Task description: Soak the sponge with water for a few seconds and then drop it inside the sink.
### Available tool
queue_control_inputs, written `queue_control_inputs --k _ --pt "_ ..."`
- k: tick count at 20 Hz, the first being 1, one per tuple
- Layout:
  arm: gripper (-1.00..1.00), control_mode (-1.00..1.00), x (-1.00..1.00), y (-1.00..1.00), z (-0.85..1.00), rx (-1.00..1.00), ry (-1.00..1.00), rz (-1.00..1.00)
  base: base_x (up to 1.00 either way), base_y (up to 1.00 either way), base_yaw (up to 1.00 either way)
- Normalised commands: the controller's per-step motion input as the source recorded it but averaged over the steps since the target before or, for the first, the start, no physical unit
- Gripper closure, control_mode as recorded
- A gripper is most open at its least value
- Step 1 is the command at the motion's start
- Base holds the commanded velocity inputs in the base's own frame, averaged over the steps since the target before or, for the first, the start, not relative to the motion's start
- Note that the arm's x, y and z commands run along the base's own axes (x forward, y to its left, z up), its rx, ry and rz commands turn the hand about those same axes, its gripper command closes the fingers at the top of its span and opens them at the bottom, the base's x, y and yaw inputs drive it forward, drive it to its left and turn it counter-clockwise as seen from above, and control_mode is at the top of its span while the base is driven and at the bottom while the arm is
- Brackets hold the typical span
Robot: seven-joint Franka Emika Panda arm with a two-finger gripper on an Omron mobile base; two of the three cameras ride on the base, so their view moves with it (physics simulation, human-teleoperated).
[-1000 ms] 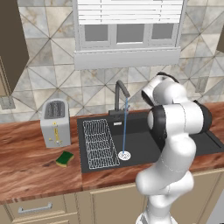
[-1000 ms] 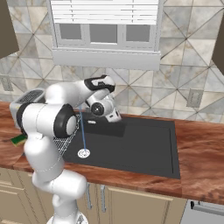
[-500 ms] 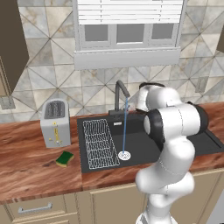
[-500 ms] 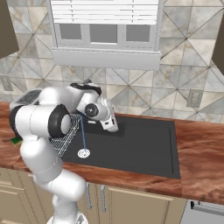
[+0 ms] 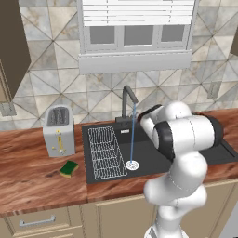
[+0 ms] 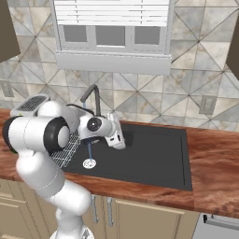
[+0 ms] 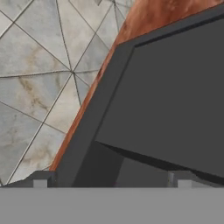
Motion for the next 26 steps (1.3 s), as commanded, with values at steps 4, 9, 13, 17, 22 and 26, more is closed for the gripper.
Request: queue_control_inputs --k 4,9,13,17,22,26 --pt "-1.0 -1.0 0.0 -0.22 0.75 0.03 0.13 0.0 0.0 0.0 0.0" --pt "-1.0 -1.0 0.0 -0.2 0.73 0.03 0.13 0.0 0.0 0.0 0.0" --pt "-1.0 -1.0 0.0 -0.14 0.77 0.05 0.18 0.0 0.0 0.0 0.0" --pt "-1.0 -1.0 0.0 -0.14 0.83 0.09 0.21 0.0 0.0 0.0 0.0" --pt "-1.0 -1.0 0.02 -0.09 0.99 0.08 0.25 0.0 0.0 0.0 0.0" --pt "-1.0 -1.0 0.1 -0.09 1.0 0.01 0.24 0.0 0.0 0.0 0.0"
